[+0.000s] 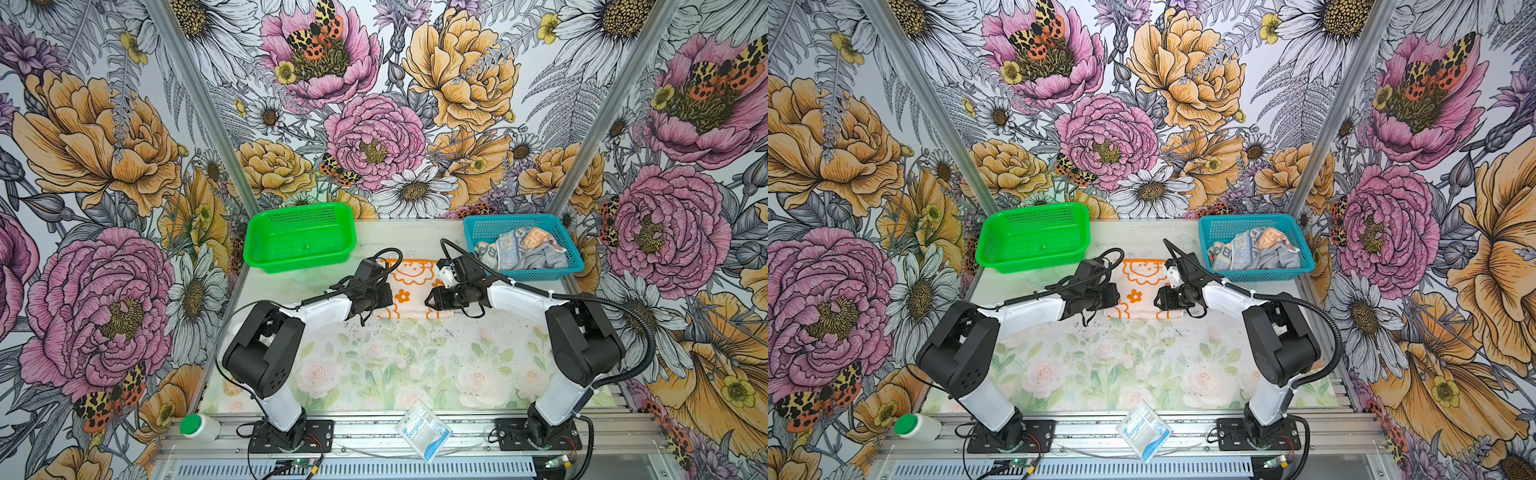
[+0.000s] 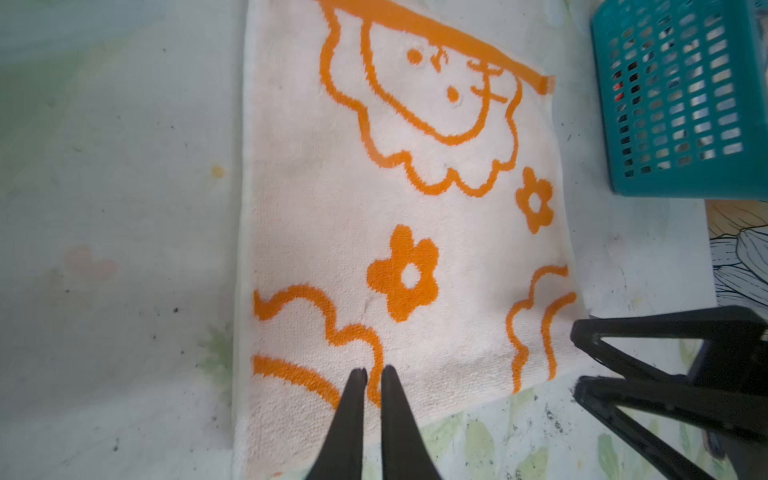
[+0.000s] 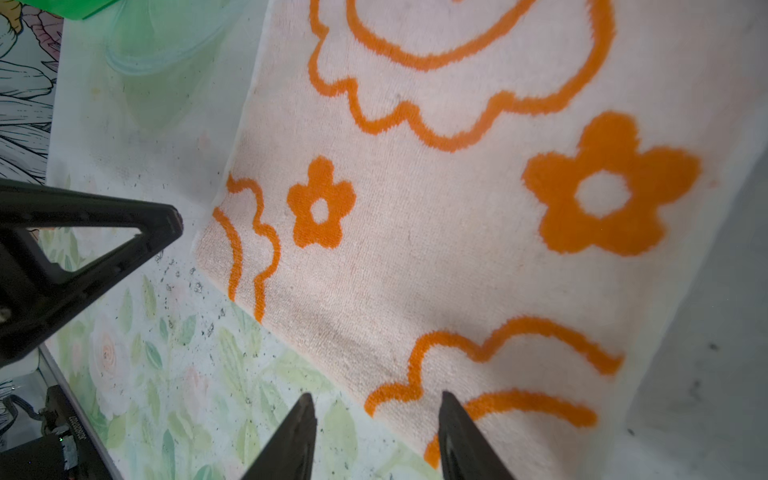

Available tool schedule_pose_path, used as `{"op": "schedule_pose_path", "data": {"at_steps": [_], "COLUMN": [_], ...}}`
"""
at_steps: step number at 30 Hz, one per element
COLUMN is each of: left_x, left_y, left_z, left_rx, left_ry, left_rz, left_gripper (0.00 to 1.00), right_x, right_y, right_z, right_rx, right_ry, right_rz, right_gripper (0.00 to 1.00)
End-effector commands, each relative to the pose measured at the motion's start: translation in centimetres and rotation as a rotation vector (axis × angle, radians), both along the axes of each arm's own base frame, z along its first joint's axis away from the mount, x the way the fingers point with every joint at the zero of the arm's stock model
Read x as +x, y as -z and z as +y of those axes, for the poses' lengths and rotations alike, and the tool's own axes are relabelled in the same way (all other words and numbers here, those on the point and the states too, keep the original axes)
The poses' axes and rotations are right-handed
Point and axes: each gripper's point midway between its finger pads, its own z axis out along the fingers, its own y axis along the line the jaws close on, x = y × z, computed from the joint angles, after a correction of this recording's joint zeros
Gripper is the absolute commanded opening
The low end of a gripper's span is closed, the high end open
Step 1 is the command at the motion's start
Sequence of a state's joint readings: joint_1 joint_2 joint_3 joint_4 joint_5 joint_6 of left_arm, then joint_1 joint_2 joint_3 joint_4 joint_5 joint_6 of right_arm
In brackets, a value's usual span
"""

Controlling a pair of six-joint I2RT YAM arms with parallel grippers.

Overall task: Fold and stack the towels
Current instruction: 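Lower both grippers to the folded towel's edge nearest the robot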

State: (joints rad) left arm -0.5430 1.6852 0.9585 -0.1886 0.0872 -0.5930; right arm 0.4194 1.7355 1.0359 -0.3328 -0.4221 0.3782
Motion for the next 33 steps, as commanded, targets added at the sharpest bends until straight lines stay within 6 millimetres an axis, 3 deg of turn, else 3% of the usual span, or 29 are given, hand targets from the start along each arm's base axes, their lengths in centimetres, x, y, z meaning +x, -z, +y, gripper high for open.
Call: {"op": "schedule_pose_path", "data": {"at_steps": [1,11,26,33], "left_x": [-0.6,-3.5,-7.8,-11.2], "left_y": [1.2,4.1,7.2,8.9], "left_z": [0.1,2.3,4.4,4.3], "left_rx": [-0.031,0.036,0.1,0.127], "left_ry": [-0.027,-0.078,-0.105,-0.083], "left_rz": [0.042,0.126,0.216,0.268], "left_gripper": [0.12,0.13,0.14,0.14], "right_x": [0.3,-2.5,-5.1,-8.7], "right_y": [-0.9,2.9,3.8,4.3], "right_z": [0.7,-1.6,-3.3,-4.8], "right_rx": [0.078,-0.001,-0.034,-0.04], "right_ry": [0.035,0.098,0.129,0.158], "right_rz": [-0.019,0.077,0.123,0.16], "right_gripper": [0.49,0.48,0.48,0.47]}}
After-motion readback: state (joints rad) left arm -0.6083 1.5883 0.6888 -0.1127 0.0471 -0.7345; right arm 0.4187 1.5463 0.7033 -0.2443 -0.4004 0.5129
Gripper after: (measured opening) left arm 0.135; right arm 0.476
